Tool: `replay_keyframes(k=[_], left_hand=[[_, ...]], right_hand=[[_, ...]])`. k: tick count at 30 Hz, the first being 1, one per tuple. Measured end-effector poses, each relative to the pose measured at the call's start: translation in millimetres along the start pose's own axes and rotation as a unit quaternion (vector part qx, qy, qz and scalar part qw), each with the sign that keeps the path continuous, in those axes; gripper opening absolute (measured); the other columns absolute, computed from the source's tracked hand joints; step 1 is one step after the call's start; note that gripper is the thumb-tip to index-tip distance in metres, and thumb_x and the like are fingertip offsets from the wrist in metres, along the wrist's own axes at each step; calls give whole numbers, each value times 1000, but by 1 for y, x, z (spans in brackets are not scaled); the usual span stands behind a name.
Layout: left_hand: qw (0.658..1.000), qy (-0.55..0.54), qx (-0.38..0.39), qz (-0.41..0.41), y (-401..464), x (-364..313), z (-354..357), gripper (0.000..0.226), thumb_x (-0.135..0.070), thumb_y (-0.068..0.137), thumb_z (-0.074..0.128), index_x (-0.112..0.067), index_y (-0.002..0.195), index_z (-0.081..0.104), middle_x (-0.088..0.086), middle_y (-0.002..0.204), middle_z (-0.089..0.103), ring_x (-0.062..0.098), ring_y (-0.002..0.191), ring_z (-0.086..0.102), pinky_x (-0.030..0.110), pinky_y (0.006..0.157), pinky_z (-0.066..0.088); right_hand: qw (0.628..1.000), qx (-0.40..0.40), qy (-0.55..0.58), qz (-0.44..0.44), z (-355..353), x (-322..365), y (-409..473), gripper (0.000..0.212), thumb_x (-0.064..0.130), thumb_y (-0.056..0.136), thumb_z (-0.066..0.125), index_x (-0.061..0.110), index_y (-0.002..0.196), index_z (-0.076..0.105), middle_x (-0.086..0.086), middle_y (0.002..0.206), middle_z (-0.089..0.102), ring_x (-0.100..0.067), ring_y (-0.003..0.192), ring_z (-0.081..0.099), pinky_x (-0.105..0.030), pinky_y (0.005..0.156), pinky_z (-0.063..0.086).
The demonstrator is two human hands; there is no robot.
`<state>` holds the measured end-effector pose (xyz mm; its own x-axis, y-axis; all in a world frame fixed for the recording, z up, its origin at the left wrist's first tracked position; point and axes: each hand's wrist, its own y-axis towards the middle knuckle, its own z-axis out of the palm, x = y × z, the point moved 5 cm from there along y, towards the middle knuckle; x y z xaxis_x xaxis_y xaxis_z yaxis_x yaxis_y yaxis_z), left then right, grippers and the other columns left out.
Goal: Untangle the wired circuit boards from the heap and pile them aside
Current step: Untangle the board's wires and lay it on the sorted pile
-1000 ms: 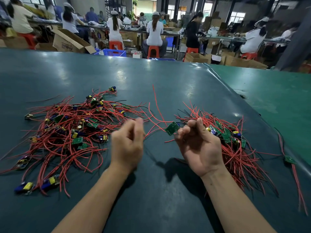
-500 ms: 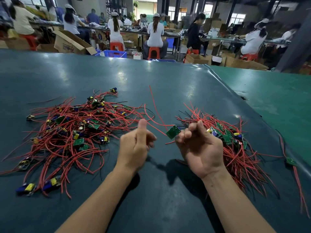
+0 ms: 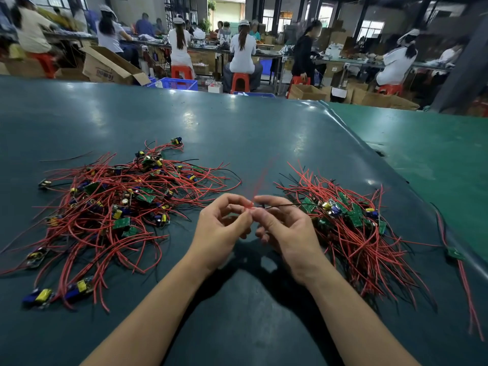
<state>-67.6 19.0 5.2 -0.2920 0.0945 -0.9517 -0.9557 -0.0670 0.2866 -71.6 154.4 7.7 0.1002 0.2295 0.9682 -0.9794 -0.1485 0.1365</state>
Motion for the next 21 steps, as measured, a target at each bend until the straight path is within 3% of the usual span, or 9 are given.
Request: replay_keyframes(k=[3,8,11,17,21], left_hand=[[1000,-1,9,-24,1,2,1,13,3,86,67,-10,84,63,0,69,67,7,62,60,21,57,50],[999,-23,-10,-34,-1,-1,2,15,-15,83,71,-4,76,64,7,65,65,14,57,55,28,58,45],[999,-28,-13,-35,0,-1,1,16,-10,87,69,5,84,66,6,68,67,12,61,58,24,57,48],[994,-73,-16,-84,0,4,3,6,-6,89,64,0,90,65,4,72,70,15,62,63,25,61,57],[990,-71,-65,-101,2,8,-2,10,-2,92,61,-5,83,60,0,66,68,13,53,64,22,56,55]], right_hand=[[995,-53,-77,-46,-5,5,-2,8,12,84,74,15,91,75,-1,73,73,-7,53,61,-16,46,44],[980,-26,-159,-114,-6,15,-5,11,18,84,72,26,92,76,8,65,71,-6,50,59,-17,49,45],[975,-36,-180,-123,-4,17,-6,18,10,84,74,27,82,75,7,64,70,-7,52,60,-16,52,44],[997,-65,-3,-28,-7,8,-4,19,9,91,66,21,76,64,-1,55,56,-11,42,45,-19,38,34],[994,-43,93,31,0,-1,-2,23,3,80,60,24,71,58,-1,62,53,-15,50,49,-19,42,33]])
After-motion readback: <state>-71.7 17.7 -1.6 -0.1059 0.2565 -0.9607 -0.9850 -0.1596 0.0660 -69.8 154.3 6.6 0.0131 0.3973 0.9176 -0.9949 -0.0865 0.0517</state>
